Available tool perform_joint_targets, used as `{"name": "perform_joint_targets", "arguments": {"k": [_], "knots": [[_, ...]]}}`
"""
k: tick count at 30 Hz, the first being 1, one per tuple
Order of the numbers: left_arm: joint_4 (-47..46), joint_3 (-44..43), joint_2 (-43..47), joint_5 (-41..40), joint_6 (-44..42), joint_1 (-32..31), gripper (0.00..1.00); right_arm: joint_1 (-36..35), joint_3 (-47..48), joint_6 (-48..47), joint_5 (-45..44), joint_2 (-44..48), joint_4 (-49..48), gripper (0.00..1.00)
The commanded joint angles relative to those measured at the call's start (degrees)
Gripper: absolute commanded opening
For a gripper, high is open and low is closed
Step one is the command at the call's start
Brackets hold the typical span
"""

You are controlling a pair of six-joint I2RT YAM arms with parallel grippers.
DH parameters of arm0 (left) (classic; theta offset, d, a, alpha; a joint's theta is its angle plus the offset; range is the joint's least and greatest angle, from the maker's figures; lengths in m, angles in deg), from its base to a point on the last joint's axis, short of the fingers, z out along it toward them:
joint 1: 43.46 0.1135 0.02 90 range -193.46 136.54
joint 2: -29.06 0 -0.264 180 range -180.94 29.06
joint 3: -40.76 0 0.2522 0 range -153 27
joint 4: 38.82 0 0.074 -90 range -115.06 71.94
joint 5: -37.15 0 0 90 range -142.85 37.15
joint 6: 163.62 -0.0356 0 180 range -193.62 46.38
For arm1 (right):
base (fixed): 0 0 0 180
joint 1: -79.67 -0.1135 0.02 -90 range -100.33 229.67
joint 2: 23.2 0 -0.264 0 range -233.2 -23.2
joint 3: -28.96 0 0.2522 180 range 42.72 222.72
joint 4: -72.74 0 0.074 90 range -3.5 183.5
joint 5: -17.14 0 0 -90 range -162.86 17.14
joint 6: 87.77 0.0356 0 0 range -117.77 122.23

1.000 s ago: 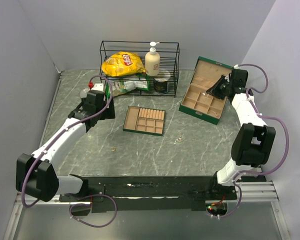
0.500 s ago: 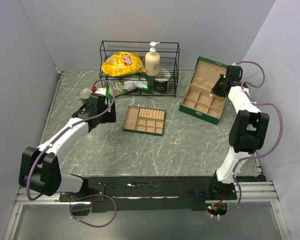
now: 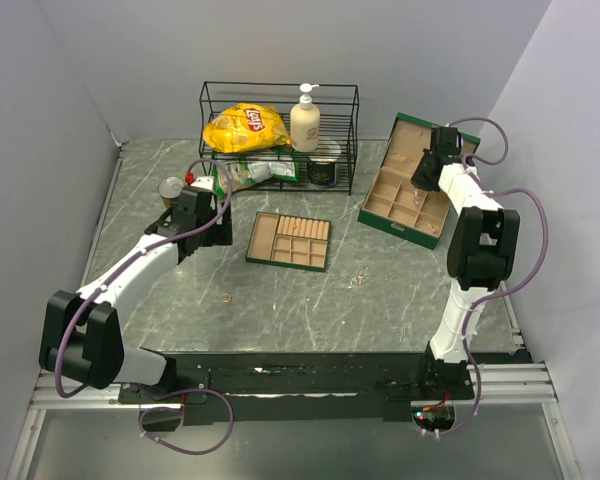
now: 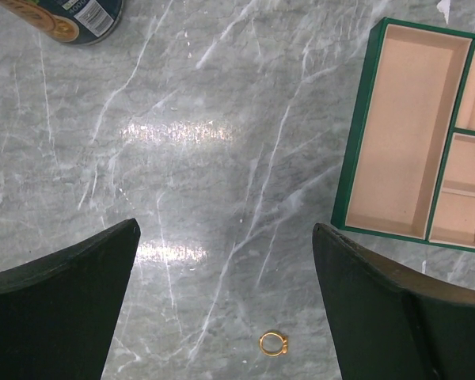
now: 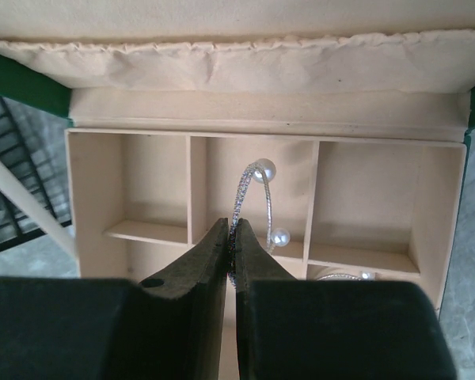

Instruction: Organize the mixed jewelry

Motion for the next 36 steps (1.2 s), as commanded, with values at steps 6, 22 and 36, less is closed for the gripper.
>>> {"name": "perform_joint_targets", "arguments": {"k": [6, 22, 36], "knots": [[-1.0, -2.0, -1.1, 1.3, -0.6, 0.2, 0.96, -3.5, 5.0, -4.4, -12.6, -1.9, 2.4, 0.12], [-0.9, -2.1, -1.5, 1.3, -0.8, 0.2, 0.96, -6.7, 11.1, -7.9, -18.9, -8.8, 4.9, 0.13], [-0.6, -2.3, -1.5, 1.5, -1.0, 0.2, 0.96, -7.0, 12.6, -8.1, -16.7, -10.0, 5.8, 0.32]]}}
